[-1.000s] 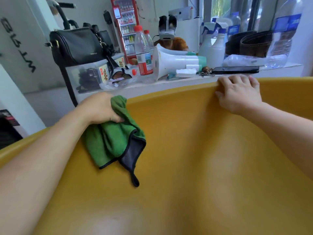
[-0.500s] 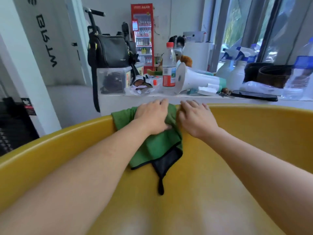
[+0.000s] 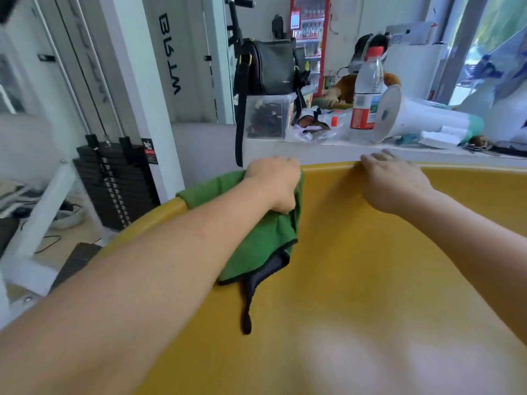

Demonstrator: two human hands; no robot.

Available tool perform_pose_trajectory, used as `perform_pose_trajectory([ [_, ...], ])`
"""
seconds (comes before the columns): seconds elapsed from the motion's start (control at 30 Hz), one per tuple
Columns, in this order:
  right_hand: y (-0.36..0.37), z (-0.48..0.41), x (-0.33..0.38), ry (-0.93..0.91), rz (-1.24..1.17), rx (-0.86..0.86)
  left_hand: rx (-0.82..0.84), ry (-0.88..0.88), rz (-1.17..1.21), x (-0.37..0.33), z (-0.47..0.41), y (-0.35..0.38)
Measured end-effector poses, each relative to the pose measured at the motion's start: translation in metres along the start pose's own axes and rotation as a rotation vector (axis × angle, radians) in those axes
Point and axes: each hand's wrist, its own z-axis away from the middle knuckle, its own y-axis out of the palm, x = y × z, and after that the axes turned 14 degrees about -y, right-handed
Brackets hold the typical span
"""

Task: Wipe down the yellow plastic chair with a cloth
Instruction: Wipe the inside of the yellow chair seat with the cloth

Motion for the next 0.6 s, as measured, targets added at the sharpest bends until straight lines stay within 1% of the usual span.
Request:
perform_pose_trajectory([
  [0.07,0.001,-0.01,0.04,-0.162,-0.111,-0.022,-0.057,0.072,0.09,-0.016,-0.011,0.008],
  [0.1,0.003,-0.013,0.059,-0.193,-0.174,-0.034,-0.088,0.1,0.12,-0.016,-0.014,0.009],
  [0.13,0.006,-0.016,0.073,-0.2,-0.205,-0.051,-0.106,0.119,0.132,-0.012,-0.016,0.009],
  [0.2,0.014,-0.022,0.082,-0.156,-0.195,-0.069,-0.104,0.138,0.12,0.003,-0.017,0.008],
  [0.3,0.028,-0.023,0.076,-0.075,-0.156,-0.056,-0.013,0.056,0.103,0.04,-0.006,-0.001],
  [0.47,0.028,-0.025,0.08,-0.054,-0.186,-0.052,0.175,-0.125,0.064,0.106,0.035,-0.014],
  [0.53,0.024,-0.024,0.082,-0.024,-0.21,-0.038,0.199,-0.166,0.045,0.123,0.061,-0.019],
  [0.6,0.023,-0.025,0.082,-0.003,-0.242,-0.027,0.156,-0.195,-0.001,0.134,0.086,-0.017],
])
